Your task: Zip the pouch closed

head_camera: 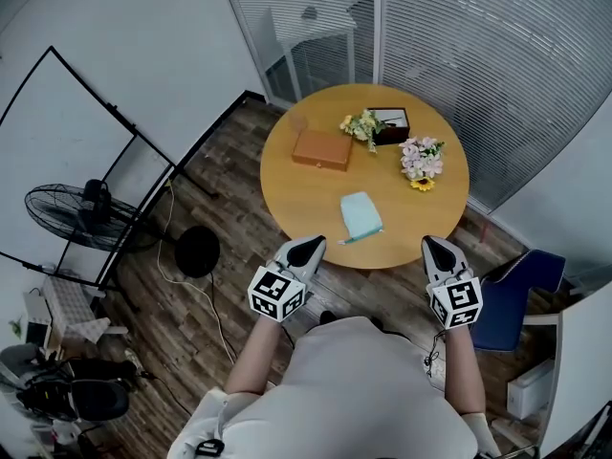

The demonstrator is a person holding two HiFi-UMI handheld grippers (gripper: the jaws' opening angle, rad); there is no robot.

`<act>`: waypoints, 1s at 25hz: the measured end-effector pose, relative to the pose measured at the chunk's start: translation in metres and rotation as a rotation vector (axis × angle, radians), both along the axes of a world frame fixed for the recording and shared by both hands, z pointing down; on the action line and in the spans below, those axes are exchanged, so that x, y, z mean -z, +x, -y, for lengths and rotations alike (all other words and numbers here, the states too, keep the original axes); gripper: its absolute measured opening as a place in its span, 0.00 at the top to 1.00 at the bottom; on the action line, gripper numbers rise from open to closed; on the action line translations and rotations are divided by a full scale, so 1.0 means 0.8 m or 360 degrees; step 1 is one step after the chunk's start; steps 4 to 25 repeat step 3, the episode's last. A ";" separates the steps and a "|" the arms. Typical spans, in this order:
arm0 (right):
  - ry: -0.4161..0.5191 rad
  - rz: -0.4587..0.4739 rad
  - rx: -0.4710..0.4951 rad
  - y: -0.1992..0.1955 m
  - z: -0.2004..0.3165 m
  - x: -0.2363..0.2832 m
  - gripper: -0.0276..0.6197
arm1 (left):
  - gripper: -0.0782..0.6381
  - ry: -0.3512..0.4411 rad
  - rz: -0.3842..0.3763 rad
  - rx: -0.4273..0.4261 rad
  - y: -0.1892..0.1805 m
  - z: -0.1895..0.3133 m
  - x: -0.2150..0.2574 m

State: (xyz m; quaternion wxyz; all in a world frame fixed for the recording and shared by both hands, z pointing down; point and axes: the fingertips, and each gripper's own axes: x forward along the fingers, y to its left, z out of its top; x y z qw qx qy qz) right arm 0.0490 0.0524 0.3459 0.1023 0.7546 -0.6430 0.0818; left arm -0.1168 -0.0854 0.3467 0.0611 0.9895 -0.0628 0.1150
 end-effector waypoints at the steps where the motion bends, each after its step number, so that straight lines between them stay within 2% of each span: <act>1: 0.0002 0.0001 -0.0002 0.001 -0.001 0.000 0.95 | 0.87 -0.0001 -0.0001 -0.0001 0.001 -0.001 0.000; 25: 0.0006 0.0005 -0.0008 0.004 -0.002 -0.001 0.95 | 0.87 -0.0004 -0.0003 -0.0003 0.004 -0.002 -0.001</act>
